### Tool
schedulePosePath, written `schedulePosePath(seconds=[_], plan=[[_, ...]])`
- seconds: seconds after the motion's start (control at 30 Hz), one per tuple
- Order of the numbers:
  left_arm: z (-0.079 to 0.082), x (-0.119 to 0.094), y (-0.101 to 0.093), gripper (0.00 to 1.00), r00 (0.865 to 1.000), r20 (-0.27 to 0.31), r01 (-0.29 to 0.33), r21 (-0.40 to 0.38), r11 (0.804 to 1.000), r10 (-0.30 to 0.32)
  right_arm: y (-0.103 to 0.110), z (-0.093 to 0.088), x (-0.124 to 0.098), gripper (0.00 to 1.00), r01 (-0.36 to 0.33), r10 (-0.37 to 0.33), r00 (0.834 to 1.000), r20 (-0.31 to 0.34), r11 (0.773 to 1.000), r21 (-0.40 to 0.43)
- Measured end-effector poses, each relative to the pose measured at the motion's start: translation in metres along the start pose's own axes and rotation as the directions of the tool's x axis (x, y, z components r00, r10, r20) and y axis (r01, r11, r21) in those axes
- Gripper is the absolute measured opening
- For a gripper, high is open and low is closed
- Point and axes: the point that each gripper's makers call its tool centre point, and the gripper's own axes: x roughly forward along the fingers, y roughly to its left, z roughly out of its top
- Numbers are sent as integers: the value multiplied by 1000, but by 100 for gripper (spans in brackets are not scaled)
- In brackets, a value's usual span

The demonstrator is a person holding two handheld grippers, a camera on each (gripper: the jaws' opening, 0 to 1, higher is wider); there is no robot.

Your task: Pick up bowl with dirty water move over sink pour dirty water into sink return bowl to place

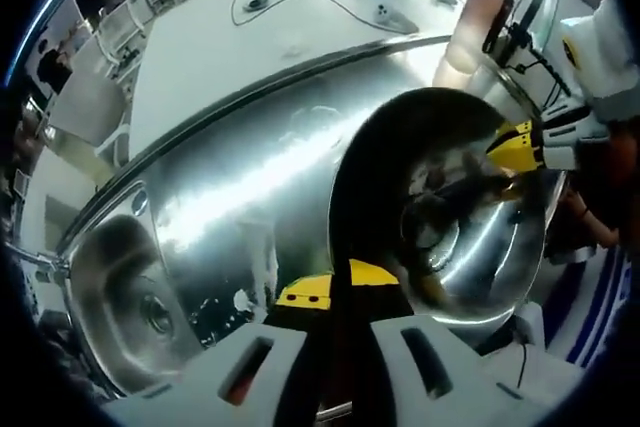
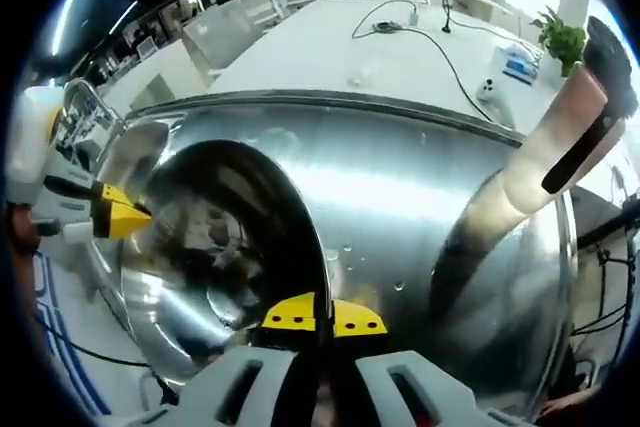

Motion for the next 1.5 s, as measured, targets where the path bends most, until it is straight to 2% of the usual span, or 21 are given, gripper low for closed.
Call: schedulePosePath(seconds=[0.1,0.23,0.37,0.43,0.5,0.67,0.93,1.2,1.37,1.5], plan=[[-1,-1,1,0,1000,0,-3,0,1000,3,1,3,-2,0,8,-8,1000,14,1000,-16],[-2,-2,0,0,1000,0,9,-14,1000,-9,-10,25,0,0,22,-22,999,24,1000,-20],[-2,-6,0,0,1000,6,9,-10,1000,-9,-9,29,-4,0,38,-37,998,41,999,-29],[0,-10,3,0,1000,15,5,-10,1000,-5,-11,39,-3,0,44,-43,998,38,998,-38],[0,-13,6,0,1000,18,9,-14,1000,-9,-7,41,-4,0,47,-45,998,50,998,-48],[-1,-21,18,0,999,37,7,-31,999,-6,11,39,-12,0,52,-48,997,63,996,-66],[-14,-30,42,0,999,40,4,-75,997,-1,41,43,-9,0,21,-15,998,65,995,-94],[-27,-43,68,0,997,66,-20,-117,993,28,74,62,-12,0,27,-9,994,112,987,-157],[-38,-48,87,0,996,67,-47,-148,988,57,100,73,-7,0,17,5,994,107,979,-202],[-50,-55,107,0,994,94,-39,-210,977,60,121,87,-5,0,15,12,994,109,970,-245]])
